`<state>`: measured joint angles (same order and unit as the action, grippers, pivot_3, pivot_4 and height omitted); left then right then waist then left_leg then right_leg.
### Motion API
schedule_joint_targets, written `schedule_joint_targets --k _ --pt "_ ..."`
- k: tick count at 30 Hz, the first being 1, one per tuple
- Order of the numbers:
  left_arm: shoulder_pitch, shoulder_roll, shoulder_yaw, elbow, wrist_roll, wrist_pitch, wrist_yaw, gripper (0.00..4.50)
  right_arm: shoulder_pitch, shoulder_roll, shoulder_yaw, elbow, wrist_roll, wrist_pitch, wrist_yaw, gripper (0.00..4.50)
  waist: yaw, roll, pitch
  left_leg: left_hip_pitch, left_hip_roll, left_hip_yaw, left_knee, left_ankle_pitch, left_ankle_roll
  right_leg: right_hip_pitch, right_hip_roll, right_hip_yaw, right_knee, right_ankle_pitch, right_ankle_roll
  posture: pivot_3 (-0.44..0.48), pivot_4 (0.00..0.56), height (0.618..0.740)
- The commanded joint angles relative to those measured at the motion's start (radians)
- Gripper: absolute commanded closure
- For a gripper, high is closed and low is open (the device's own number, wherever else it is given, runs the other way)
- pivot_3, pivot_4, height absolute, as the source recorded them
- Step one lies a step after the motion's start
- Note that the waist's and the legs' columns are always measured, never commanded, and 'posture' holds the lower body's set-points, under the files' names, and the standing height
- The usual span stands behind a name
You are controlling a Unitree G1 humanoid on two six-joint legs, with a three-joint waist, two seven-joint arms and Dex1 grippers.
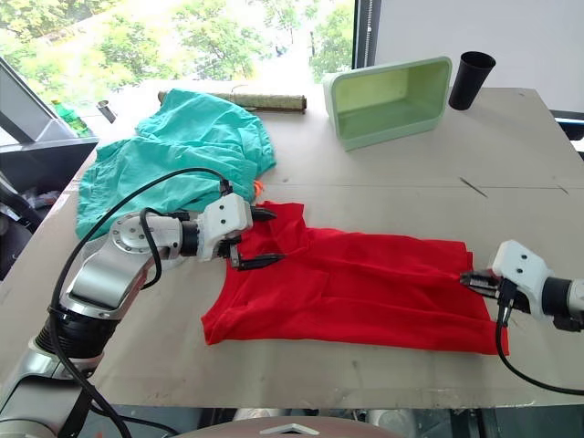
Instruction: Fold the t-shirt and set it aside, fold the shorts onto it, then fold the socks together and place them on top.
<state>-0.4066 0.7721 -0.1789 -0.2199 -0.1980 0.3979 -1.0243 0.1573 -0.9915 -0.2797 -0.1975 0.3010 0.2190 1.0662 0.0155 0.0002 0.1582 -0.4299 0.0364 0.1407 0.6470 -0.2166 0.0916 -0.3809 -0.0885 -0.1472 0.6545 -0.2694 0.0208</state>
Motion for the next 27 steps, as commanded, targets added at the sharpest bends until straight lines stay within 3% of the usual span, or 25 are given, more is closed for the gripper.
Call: schedule_joint_targets --k 1,9,19,27 --pt "-0.029 -0.016 0.005 0.003 0.005 -0.025 0.002 0.00 -0.113 0.028 -0.022 0.040 -0.044 -0.091 -0.084 4.47 -0.001 0.000 0.000 0.000 0.000 0.000 0.000 0.000 0.000 0.000 0.000 0.000 0.000 0.000 0.000 0.000 0.150 0.740" --pt "-0.038 -0.034 0.009 0.015 0.015 -0.033 0.005 0.00 -0.233 0.107 -0.055 0.116 -0.091 -0.266 -0.202 4.47 0.000 0.000 0.000 0.000 0.000 0.000 0.001 0.002 0.003 0.000 0.001 0.000 0.001 0.000 -0.001 0.000 0.150 0.740" --pt "-0.085 -0.109 0.003 0.068 0.021 -0.006 0.046 0.00 -0.220 0.122 -0.050 0.134 -0.108 -0.324 -0.245 4.47 0.000 0.000 0.000 0.000 0.000 0.000 0.002 0.002 0.003 0.001 0.001 0.000 0.003 0.000 0.000 0.000 0.150 0.740" --pt "-0.091 -0.116 0.013 0.090 0.025 -0.001 0.040 0.00 -0.042 0.125 -0.066 0.094 -0.100 -0.414 -0.188 4.47 -0.001 0.000 0.000 0.000 0.000 0.000 0.002 0.002 0.003 0.001 0.001 0.000 0.004 0.000 0.000 0.000 0.150 0.740"
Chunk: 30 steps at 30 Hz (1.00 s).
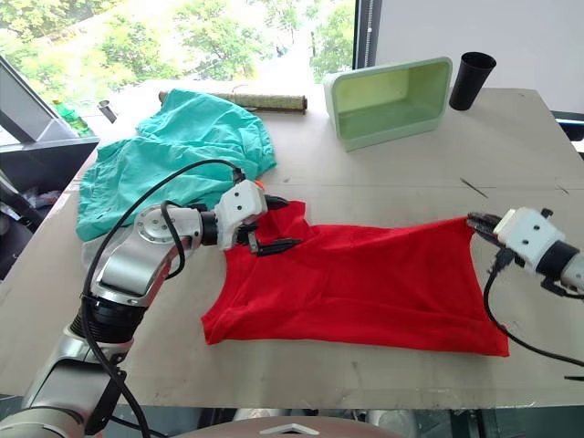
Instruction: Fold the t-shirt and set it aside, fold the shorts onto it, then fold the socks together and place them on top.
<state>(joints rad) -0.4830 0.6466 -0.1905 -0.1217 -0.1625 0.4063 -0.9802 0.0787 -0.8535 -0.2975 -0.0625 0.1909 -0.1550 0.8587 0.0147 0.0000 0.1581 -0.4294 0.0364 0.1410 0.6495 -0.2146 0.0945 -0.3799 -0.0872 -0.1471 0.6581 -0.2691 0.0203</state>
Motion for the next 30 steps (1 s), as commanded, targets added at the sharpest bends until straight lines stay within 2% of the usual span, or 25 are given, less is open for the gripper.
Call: schedule_joint_targets --k 1,6,12,13,14,16,18,19,21,27,30 --pt "-0.014 0.013 0.025 -0.006 -0.009 -0.013 -0.007 0.00 0.063 -0.018 -0.045 -0.045 0.008 -0.038 0.031 4.47 0.000 0.000 0.000 0.001 0.000 0.000 0.000 0.000 0.000 0.000 0.000 0.000 0.000 0.000 0.000 0.000 0.150 0.740" --pt "-0.010 0.026 0.022 0.010 -0.001 -0.027 -0.018 0.00 0.147 -0.030 -0.028 -0.054 -0.008 -0.014 0.057 4.47 0.000 0.000 0.000 0.001 0.000 0.000 0.000 0.000 0.000 0.001 0.000 0.000 0.000 0.000 0.001 0.000 0.150 0.740" --pt "-0.014 0.042 0.035 0.039 0.003 -0.046 -0.023 0.00 0.172 -0.053 -0.038 -0.110 -0.039 0.062 0.043 4.47 0.000 0.000 0.000 0.001 0.000 0.000 0.000 0.000 0.000 0.000 -0.001 0.000 0.000 0.000 0.000 0.000 0.150 0.740" --pt "-0.014 0.045 0.037 0.043 0.004 -0.049 -0.023 0.00 0.172 -0.058 -0.041 -0.120 -0.044 0.073 0.038 3.91 0.000 0.000 0.000 0.001 0.000 0.000 0.000 0.000 0.000 0.000 0.000 0.000 0.000 0.000 0.000 0.000 0.150 0.740" --pt "-0.014 0.049 0.040 0.051 0.005 -0.056 -0.022 0.00 0.171 -0.063 -0.046 -0.134 -0.044 0.088 0.036 3.65 0.000 0.000 0.000 0.001 0.000 0.000 0.000 0.000 0.000 0.000 -0.001 0.000 0.000 0.000 0.000 0.000 0.150 0.740" --pt "-0.019 0.058 0.051 0.072 0.006 -0.066 -0.022 0.00 0.175 -0.070 -0.058 -0.161 -0.033 0.118 0.040 2.77 0.001 0.000 0.000 0.001 0.000 0.000 0.000 0.000 0.000 0.000 -0.001 0.000 0.000 0.000 0.000 0.000 0.150 0.740" --pt "-0.030 0.066 0.066 0.098 0.004 -0.071 -0.020 0.00 0.179 -0.072 -0.074 -0.187 -0.012 0.147 0.050 1.59 0.001 0.000 0.000 0.001 0.000 0.000 0.000 0.000 0.000 0.000 -0.001 0.000 0.000 0.000 0.000 0.000 0.150 0.740" --pt "-0.041 0.073 0.075 0.123 0.005 -0.072 -0.021 0.00 0.178 -0.069 -0.085 -0.210 0.024 0.184 0.061 1.18 0.001 0.000 0.000 0.001 0.000 0.000 0.000 0.000 0.000 0.000 -0.001 0.000 0.000 0.000 0.000 0.000 0.150 0.740" --pt "-0.066 0.082 0.096 0.176 0.000 -0.071 -0.018 0.00 0.152 -0.055 -0.100 -0.266 0.110 0.276 0.058 0.10 0.001 0.000 0.000 0.001 0.000 -0.001 0.000 0.000 0.000 0.000 -0.001 0.000 0.000 0.000 -0.001 0.000 0.150 0.740" --pt "-0.182 0.073 0.164 0.355 -0.043 -0.026 -0.018 0.00 0.094 -0.026 -0.058 -0.405 0.320 0.522 0.052 0.03 0.002 -0.001 -0.001 0.000 0.001 -0.001 0.000 0.000 0.000 0.000 -0.001 0.000 0.000 0.001 -0.003 0.000 0.150 0.740" --pt "-0.227 0.069 0.164 0.428 -0.067 0.012 -0.077 0.00 0.074 0.009 -0.051 -0.448 0.430 0.612 0.042 0.03 0.003 -0.002 -0.001 -0.001 0.000 -0.002 0.000 0.000 0.000 0.000 -0.001 -0.001 -0.001 0.002 -0.003 0.000 0.150 0.740"
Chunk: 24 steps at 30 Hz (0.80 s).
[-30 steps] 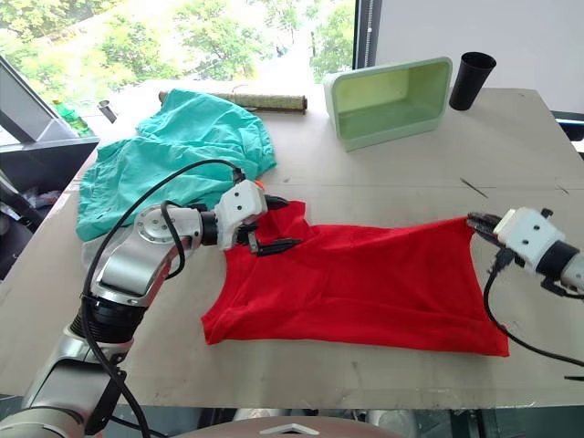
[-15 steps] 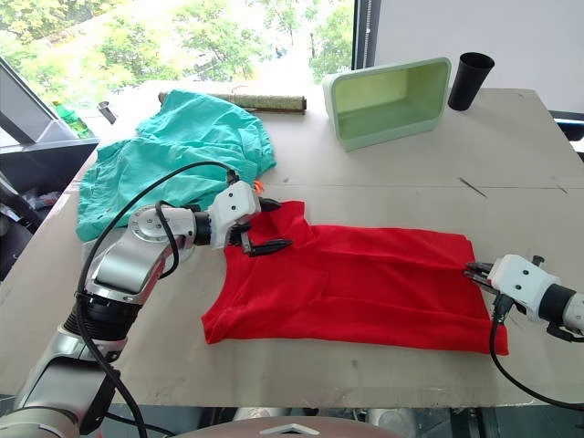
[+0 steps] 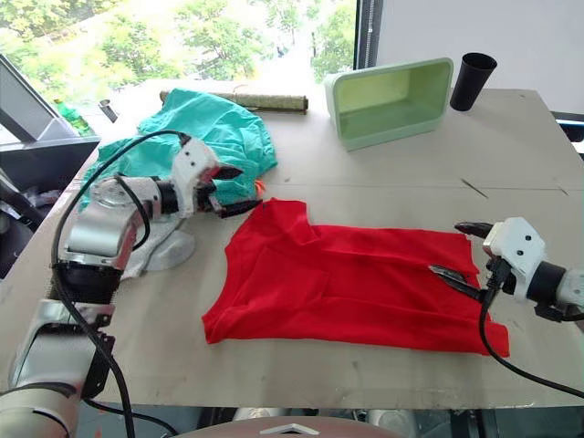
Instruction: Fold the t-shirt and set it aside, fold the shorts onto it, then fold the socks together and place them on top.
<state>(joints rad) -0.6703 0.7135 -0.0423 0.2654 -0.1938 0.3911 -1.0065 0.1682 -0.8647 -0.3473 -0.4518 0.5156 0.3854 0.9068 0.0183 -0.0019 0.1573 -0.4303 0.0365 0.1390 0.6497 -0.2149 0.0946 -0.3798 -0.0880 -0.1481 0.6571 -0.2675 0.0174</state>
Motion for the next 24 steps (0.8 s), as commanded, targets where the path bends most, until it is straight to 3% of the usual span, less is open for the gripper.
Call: schedule_joint_targets --k 1,4,13,18,24 --pt "-0.078 -0.016 0.017 0.089 -0.058 0.064 -0.077 0.00 -0.020 0.043 0.001 -0.065 0.135 0.075 -0.004 0.03 0.000 -0.001 0.000 0.000 0.000 0.000 0.000 0.000 0.000 0.000 0.000 0.000 0.000 0.000 0.000 0.000 0.150 0.740" --pt "-0.161 -0.053 0.006 0.198 -0.073 0.096 -0.128 0.00 -0.022 0.081 -0.004 -0.082 0.192 0.095 -0.007 0.03 0.002 -0.002 0.001 -0.001 0.000 0.000 0.001 0.000 0.000 0.000 0.000 -0.001 0.001 0.000 0.000 0.000 0.150 0.740" --pt "-0.303 -0.134 -0.143 0.414 0.036 -0.094 -0.338 0.00 0.049 0.109 -0.004 -0.121 0.186 0.071 -0.002 0.03 -0.003 -0.003 0.000 -0.001 0.000 0.000 0.002 0.000 0.000 0.000 0.001 -0.001 0.001 0.000 0.000 0.000 0.150 0.740" --pt "-0.373 -0.189 -0.184 0.572 0.119 -0.236 -0.336 0.00 0.071 0.120 -0.003 -0.132 0.173 0.053 -0.010 0.03 -0.003 -0.003 0.000 -0.001 0.000 0.000 0.002 0.000 0.000 0.000 0.001 -0.001 0.001 0.000 0.000 0.000 0.150 0.740" --pt "-0.441 -0.249 -0.186 0.699 0.149 -0.245 -0.366 0.00 0.105 0.136 0.001 -0.138 0.148 0.028 -0.019 0.03 -0.004 -0.003 0.001 -0.002 0.000 0.000 0.002 0.000 0.000 -0.001 0.001 -0.001 0.001 0.000 0.000 0.000 0.150 0.740"
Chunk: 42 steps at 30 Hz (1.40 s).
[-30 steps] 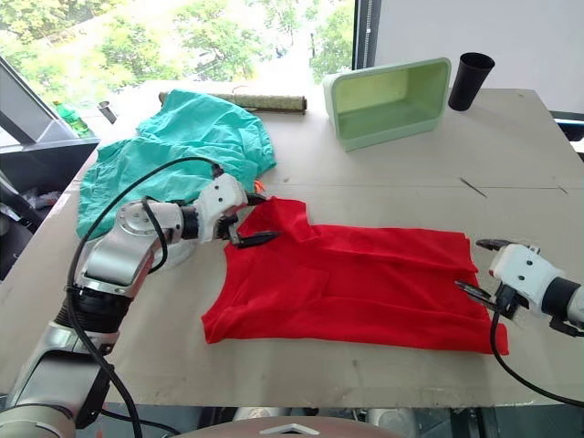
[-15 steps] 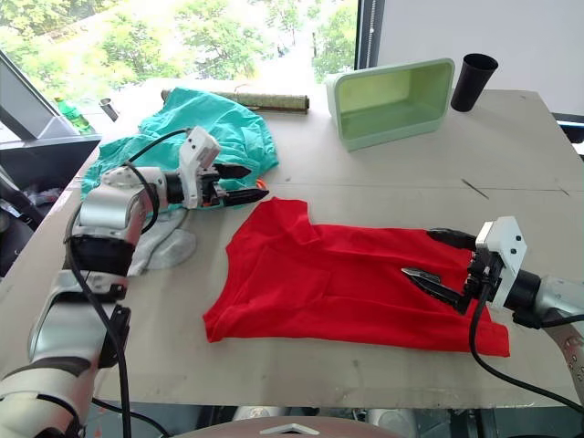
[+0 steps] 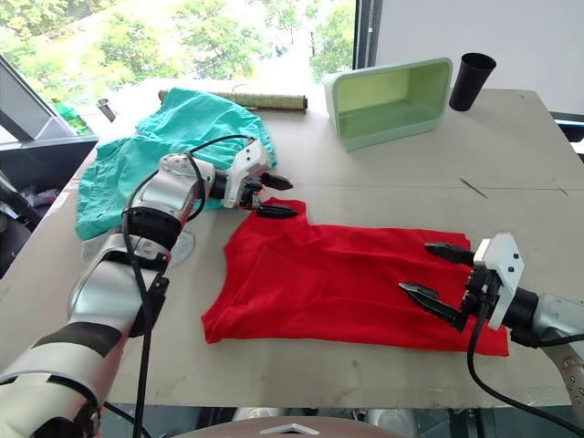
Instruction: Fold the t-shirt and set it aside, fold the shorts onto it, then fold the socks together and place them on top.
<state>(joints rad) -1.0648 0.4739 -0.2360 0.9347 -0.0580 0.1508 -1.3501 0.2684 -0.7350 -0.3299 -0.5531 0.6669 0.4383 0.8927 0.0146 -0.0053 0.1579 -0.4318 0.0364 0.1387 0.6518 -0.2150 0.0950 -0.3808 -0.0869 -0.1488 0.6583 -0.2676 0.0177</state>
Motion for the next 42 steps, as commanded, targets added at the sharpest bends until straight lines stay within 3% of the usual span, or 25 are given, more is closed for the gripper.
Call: schedule_joint_targets --k 1,14,17,24,25,32,35,39,42 --pt "-0.056 -0.017 0.004 0.044 0.018 0.009 -0.031 0.00 0.007 0.009 -0.014 -0.037 -0.006 -0.029 -0.007 0.03 0.000 0.000 0.000 0.000 0.000 0.000 0.000 0.000 0.000 0.000 0.000 0.000 0.000 0.000 0.000 0.000 0.150 0.740" --pt "-0.194 -0.082 -0.028 0.254 0.142 0.076 -0.055 0.00 0.009 0.039 0.027 -0.037 -0.047 -0.052 -0.032 0.03 -0.001 -0.001 0.000 0.000 0.000 0.000 0.001 0.000 0.000 0.000 0.000 0.000 0.000 -0.001 0.001 0.000 0.150 0.740" --pt "-0.203 -0.085 -0.035 0.265 0.154 0.087 -0.097 0.87 0.015 0.037 0.029 -0.037 -0.061 -0.057 -0.034 0.00 0.000 -0.001 0.000 0.000 0.000 0.000 0.001 0.000 0.000 -0.001 0.000 0.000 0.000 0.000 0.001 0.000 0.150 0.740" --pt "-0.221 -0.092 0.002 0.274 0.145 0.079 -0.078 4.25 0.021 0.040 0.026 -0.044 -0.062 -0.052 -0.039 0.00 0.000 -0.001 0.000 0.000 0.000 0.000 0.001 0.000 0.000 -0.001 0.000 0.000 0.001 0.000 0.000 0.000 0.150 0.740" --pt "-0.225 -0.088 0.013 0.270 0.135 0.079 -0.084 4.45 0.020 0.040 0.028 -0.046 -0.062 -0.050 -0.041 0.00 -0.001 -0.001 0.000 0.000 0.000 0.000 0.001 0.000 0.000 -0.001 0.000 0.000 0.001 0.000 0.000 0.000 0.150 0.740" --pt "-0.206 -0.045 0.099 0.215 0.066 0.006 -0.191 4.45 0.014 0.036 0.026 -0.048 -0.054 -0.040 -0.049 0.00 -0.001 -0.001 0.000 0.000 0.000 0.000 0.001 0.000 0.000 -0.001 0.000 0.000 0.001 0.000 0.000 0.000 0.150 0.740" --pt "-0.156 -0.010 0.159 0.114 -0.046 -0.033 -0.258 4.45 0.018 0.033 0.019 -0.049 -0.048 -0.036 -0.048 0.00 -0.002 -0.001 0.000 0.000 0.000 0.000 0.001 0.000 0.000 -0.001 0.000 0.000 0.001 0.000 0.000 0.000 0.150 0.740" --pt "0.043 0.114 0.040 -0.204 -0.236 -0.089 -0.264 4.45 0.014 0.021 0.008 -0.043 -0.043 -0.028 -0.042 0.00 -0.009 0.000 0.000 0.001 0.000 0.000 0.001 0.000 0.000 0.000 -0.001 0.001 0.002 0.000 -0.001 0.000 0.150 0.740" --pt "0.150 0.155 0.021 -0.320 -0.278 -0.166 -0.264 4.45 -0.011 0.017 0.024 -0.036 -0.045 -0.025 -0.044 0.00 -0.014 0.000 0.000 0.001 0.000 0.000 0.000 0.000 0.000 0.000 -0.001 0.001 0.002 0.000 -0.001 0.000 0.150 0.740"
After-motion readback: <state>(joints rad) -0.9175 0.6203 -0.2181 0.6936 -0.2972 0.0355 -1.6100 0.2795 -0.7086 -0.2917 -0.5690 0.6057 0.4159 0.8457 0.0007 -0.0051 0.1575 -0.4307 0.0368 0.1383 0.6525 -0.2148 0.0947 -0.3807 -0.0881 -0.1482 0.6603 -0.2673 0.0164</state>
